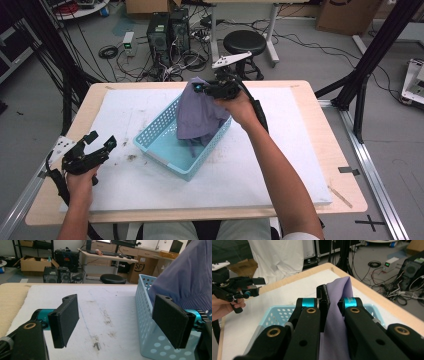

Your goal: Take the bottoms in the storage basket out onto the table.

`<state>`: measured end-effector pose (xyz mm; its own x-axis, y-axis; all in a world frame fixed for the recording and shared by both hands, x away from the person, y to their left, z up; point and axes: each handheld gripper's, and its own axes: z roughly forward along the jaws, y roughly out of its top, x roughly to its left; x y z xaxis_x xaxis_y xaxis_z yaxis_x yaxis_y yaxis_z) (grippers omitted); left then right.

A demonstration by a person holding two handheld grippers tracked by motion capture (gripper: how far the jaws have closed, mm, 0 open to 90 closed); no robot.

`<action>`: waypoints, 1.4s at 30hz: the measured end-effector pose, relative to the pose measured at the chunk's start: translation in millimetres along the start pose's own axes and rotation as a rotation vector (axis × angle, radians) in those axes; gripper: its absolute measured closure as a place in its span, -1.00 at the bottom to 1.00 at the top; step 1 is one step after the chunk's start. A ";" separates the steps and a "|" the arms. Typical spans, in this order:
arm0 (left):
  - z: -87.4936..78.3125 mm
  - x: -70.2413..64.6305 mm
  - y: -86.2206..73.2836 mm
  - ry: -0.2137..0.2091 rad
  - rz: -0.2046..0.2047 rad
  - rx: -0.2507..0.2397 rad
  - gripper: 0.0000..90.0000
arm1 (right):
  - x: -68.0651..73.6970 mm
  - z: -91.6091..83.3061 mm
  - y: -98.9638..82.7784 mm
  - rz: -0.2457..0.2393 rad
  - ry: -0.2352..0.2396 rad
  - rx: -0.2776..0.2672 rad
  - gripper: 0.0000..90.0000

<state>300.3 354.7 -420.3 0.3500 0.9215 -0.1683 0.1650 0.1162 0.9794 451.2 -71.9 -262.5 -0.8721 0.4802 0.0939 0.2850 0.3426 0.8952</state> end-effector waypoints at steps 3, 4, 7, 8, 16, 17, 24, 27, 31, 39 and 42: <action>-1.0 -0.9 -0.3 -0.001 0.001 0.001 -0.52 | 2.7 -5.2 7.2 -0.018 -0.003 -0.016 0.97; -1.6 -1.3 -0.5 -0.003 0.003 0.002 -0.52 | 3.5 -7.9 10.4 -0.022 -0.006 -0.022 0.97; -3.7 -2.0 -1.8 -0.006 0.004 0.005 -0.52 | 3.4 -18.7 18.4 -0.022 -0.008 -0.051 0.97; -5.6 -2.0 -2.5 -0.003 0.000 0.005 -0.52 | 3.1 -21.1 19.4 -0.024 -0.010 -0.055 0.97; -9.1 -1.4 -2.4 0.002 -0.003 -0.005 -0.52 | 1.3 -44.3 26.0 -0.032 -0.038 -0.114 0.97; -8.8 -1.6 -2.5 0.002 -0.004 -0.005 -0.52 | 1.3 -44.3 26.0 -0.032 -0.038 -0.114 0.97; -6.1 -1.1 -3.3 -0.002 -0.003 0.002 -0.52 | -7.0 -80.4 29.9 -0.024 -0.086 -0.213 0.97; -5.2 -1.2 -3.3 -0.004 -0.004 0.002 -0.52 | -9.6 -89.8 28.5 -0.022 -0.102 -0.229 0.97; -4.3 -1.9 -3.3 -0.006 -0.004 0.003 -0.52 | -14.3 -107.2 22.2 -0.023 -0.135 -0.252 0.97; -3.4 -3.1 -3.2 -0.010 0.000 0.004 -0.52 | -12.1 -142.5 19.1 -0.051 -0.175 -0.352 0.97; -3.1 -3.9 -3.3 -0.011 0.003 0.005 -0.52 | -12.5 -159.8 18.3 -0.049 -0.204 -0.397 0.97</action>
<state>295.5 351.9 -422.6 0.3610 0.9175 -0.1669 0.1689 0.1117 0.9793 403.8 -200.6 -177.7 -0.7732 0.6341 -0.0054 0.0358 0.0521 0.9980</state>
